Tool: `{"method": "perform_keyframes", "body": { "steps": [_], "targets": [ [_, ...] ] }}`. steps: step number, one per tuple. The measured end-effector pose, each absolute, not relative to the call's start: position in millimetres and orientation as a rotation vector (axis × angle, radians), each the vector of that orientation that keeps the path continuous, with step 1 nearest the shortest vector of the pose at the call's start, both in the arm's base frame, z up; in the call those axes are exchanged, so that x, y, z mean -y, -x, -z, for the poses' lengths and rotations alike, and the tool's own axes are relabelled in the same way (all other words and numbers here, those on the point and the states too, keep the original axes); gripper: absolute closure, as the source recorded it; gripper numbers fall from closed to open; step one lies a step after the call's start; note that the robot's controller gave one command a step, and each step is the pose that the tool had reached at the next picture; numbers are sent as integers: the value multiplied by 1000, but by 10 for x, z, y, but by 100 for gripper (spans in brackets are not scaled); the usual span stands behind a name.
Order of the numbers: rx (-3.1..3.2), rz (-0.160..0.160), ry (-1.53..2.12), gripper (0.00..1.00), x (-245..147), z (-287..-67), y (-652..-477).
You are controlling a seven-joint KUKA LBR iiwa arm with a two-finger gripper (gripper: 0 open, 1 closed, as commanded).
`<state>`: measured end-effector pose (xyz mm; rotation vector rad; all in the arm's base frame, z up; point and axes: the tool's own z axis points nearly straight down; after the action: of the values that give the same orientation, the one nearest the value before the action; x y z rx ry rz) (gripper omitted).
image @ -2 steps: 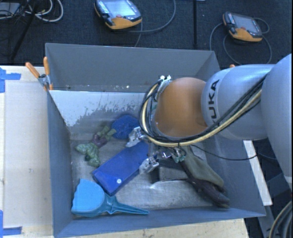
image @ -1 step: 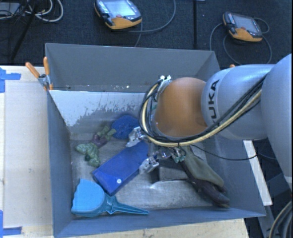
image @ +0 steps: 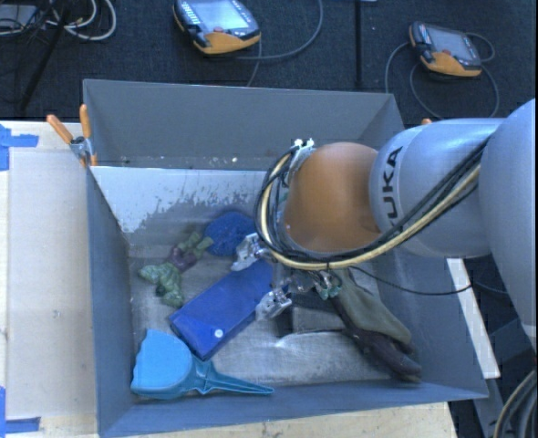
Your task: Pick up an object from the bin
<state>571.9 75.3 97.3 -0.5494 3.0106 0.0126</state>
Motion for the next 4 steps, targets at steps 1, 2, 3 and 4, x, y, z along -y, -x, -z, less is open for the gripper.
{"method": "perform_keyframes", "body": {
  "steps": [1,2,3,4],
  "targets": [
    [-3011,-13,549,100,-753,-973,-5719],
    [-3011,-13,549,100,-753,-973,-5719],
    [-3011,-13,548,100,-753,-973,-5719],
    [-3011,-13,547,100,-754,-973,-5719]
  ]
}}
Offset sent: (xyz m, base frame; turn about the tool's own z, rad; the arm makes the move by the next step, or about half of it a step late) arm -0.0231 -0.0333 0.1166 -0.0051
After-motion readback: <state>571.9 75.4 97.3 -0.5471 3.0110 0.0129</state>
